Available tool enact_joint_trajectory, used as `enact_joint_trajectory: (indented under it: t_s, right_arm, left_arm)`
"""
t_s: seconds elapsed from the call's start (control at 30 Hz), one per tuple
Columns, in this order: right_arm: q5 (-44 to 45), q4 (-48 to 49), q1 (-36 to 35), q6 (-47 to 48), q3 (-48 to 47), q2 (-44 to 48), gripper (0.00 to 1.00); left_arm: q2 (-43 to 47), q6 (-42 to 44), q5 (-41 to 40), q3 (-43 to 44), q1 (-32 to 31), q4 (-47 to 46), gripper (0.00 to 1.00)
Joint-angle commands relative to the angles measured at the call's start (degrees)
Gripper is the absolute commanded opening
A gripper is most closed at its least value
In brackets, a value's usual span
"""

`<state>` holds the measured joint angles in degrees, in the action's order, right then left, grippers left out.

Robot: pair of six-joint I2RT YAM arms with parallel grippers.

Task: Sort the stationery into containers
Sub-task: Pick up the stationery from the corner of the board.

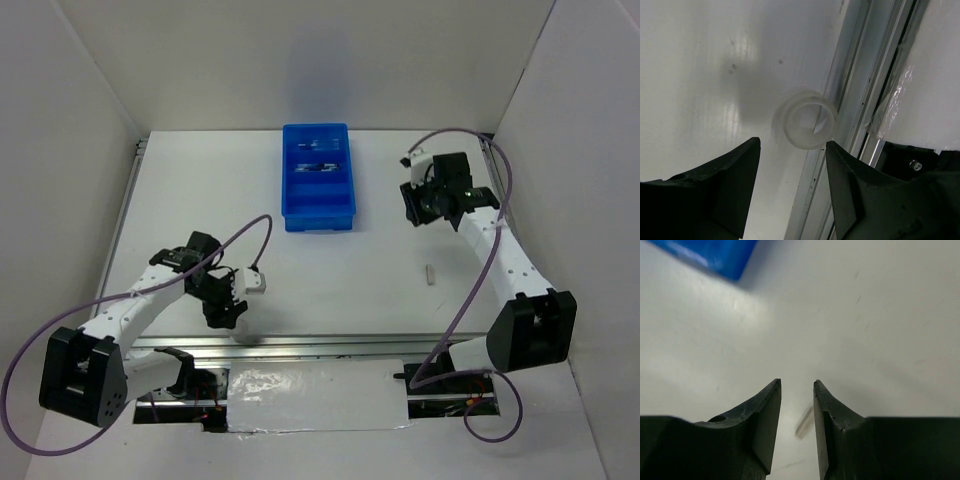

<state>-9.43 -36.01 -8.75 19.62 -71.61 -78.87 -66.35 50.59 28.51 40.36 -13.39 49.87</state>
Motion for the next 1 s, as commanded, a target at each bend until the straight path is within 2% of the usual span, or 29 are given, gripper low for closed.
enact_joint_trajectory:
  t_s: [0.0, 0.27, 0.5, 0.9, 0.97]
  right_arm:
    - [-4.1, -4.2, 3.6, -6.1, 5.0, 5.7, 0.40]
    - [-8.1, -5.6, 10.0, -7.7, 9.9, 9.6, 0.41]
    - [-10.3, -5.9, 11.2, -7.8, 10.6, 10.0, 0.42]
    - [-11.0, -6.2, 11.7, -7.1, 9.8, 8.6, 0.42]
    - [-11.2, -6.2, 11.9, -7.2, 10.0, 8.6, 0.42]
  left_arm:
    - [0.7, 3.0, -3.2, -1.8, -2.7, -1.2, 0.67]
    - [-1.4, -2.4, -9.3, -5.4, -7.0, -10.8, 0.65]
    - [-2.6, -3.1, -9.5, -4.8, -7.5, -12.4, 0.64]
    - [-5.5, -1.8, -8.6, -6.5, -8.5, -13.5, 0.53]
    - [-5.6, -1.8, -8.9, -6.7, -8.7, -14.0, 0.46]
